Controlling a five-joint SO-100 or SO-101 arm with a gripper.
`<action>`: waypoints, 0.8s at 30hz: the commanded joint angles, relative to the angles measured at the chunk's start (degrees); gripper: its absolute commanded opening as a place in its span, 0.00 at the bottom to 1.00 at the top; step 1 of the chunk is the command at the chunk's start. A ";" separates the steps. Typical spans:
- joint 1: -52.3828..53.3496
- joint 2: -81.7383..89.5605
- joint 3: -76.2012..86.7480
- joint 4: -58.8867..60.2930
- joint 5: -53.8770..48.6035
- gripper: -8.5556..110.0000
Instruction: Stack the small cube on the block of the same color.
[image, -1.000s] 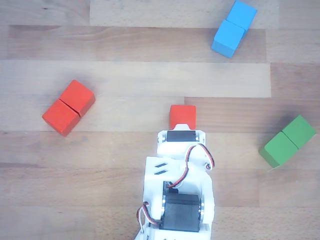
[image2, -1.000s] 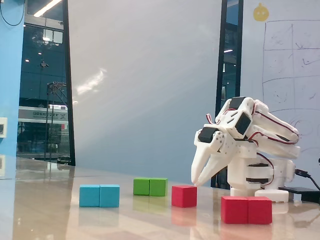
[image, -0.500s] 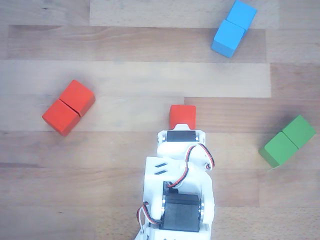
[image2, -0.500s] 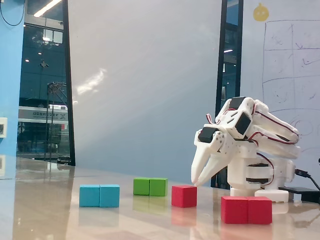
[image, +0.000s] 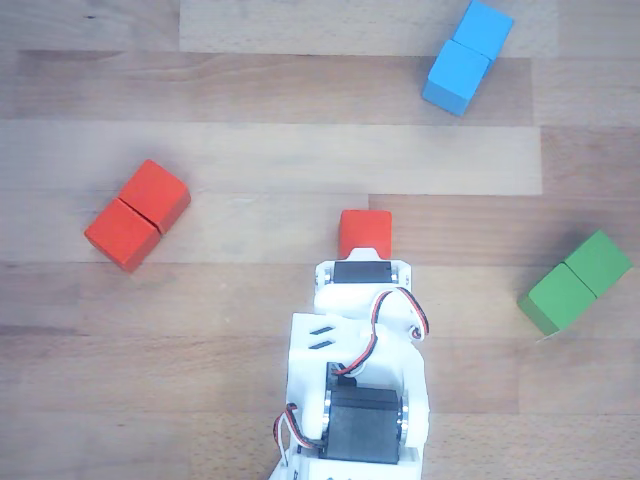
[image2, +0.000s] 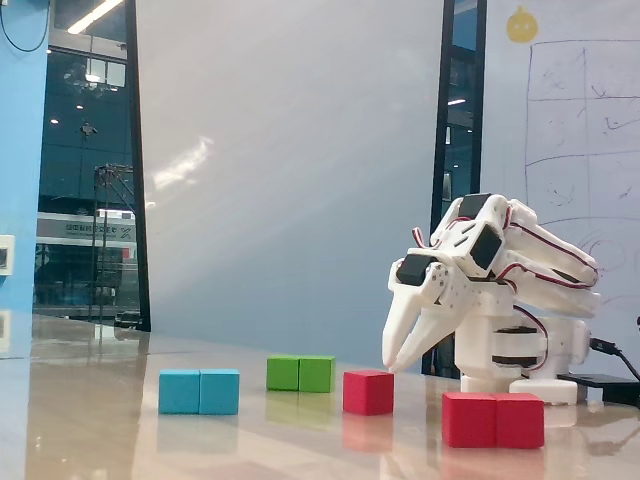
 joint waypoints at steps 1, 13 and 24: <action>-0.62 1.76 -2.29 0.62 -0.09 0.07; -0.62 1.76 -2.29 0.62 -0.09 0.07; -0.62 1.76 -2.29 0.62 0.00 0.08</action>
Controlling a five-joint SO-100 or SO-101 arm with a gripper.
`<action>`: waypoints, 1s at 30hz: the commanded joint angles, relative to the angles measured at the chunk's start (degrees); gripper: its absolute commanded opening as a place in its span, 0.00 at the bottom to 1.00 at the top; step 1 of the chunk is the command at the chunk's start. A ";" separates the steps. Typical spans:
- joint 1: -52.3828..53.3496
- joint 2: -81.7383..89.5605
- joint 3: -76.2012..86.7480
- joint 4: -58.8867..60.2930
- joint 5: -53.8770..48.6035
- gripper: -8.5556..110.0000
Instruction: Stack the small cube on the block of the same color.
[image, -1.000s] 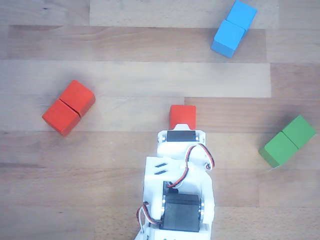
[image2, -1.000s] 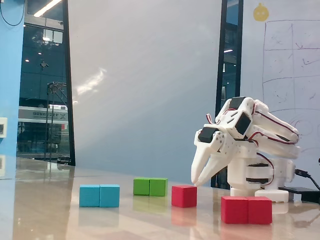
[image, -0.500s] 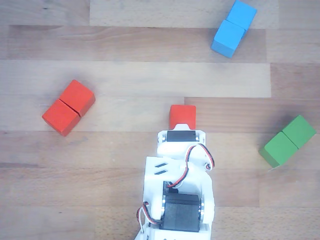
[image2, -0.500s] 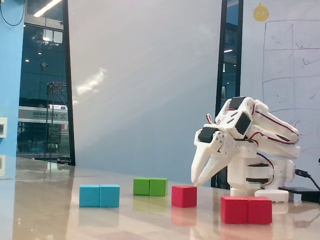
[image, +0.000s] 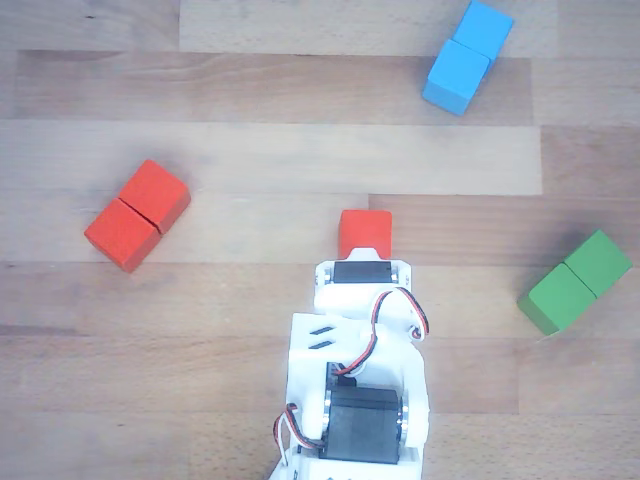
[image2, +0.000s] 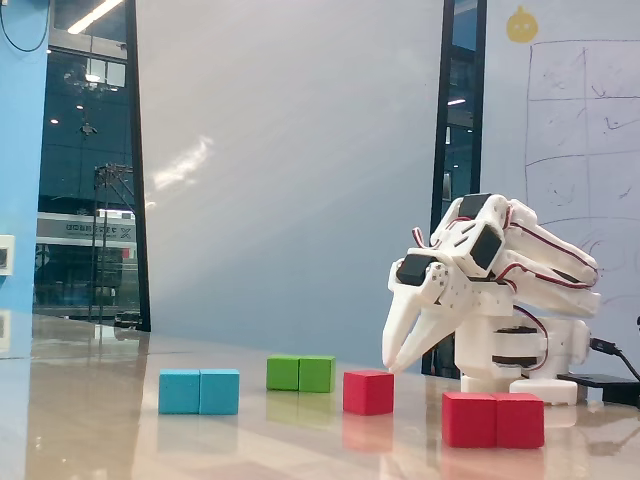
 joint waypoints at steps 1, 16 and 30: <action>-0.70 1.76 -2.29 0.62 -0.09 0.08; 0.00 -2.99 -9.23 0.26 -0.18 0.07; -0.26 -45.97 -54.58 2.64 -0.44 0.08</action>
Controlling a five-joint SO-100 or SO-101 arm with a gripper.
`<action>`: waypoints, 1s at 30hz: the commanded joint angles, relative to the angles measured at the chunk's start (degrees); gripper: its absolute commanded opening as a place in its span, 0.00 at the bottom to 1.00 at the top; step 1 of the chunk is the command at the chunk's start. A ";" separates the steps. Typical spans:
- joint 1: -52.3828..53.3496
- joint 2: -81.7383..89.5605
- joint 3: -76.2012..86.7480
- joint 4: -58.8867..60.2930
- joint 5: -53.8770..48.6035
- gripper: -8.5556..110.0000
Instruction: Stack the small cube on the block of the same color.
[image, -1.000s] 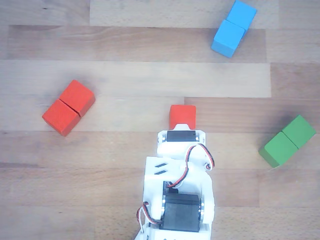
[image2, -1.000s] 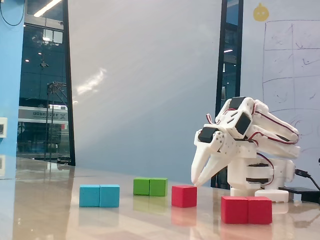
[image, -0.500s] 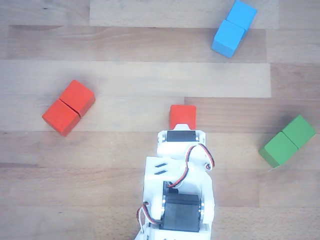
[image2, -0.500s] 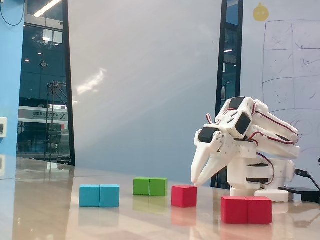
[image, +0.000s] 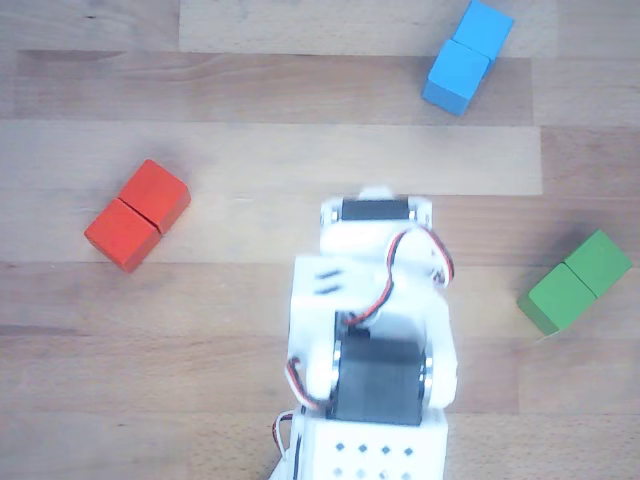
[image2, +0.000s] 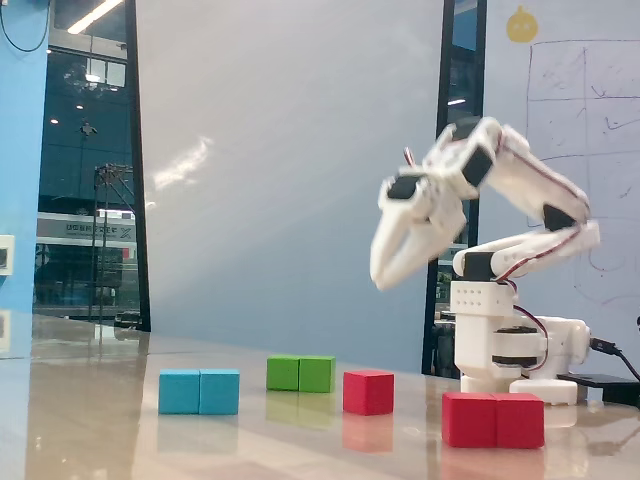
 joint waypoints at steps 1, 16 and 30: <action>-0.53 -12.92 -17.31 2.46 -0.18 0.08; -0.70 -42.19 -26.98 13.18 0.35 0.08; -0.79 -45.53 -26.89 13.18 -0.35 0.08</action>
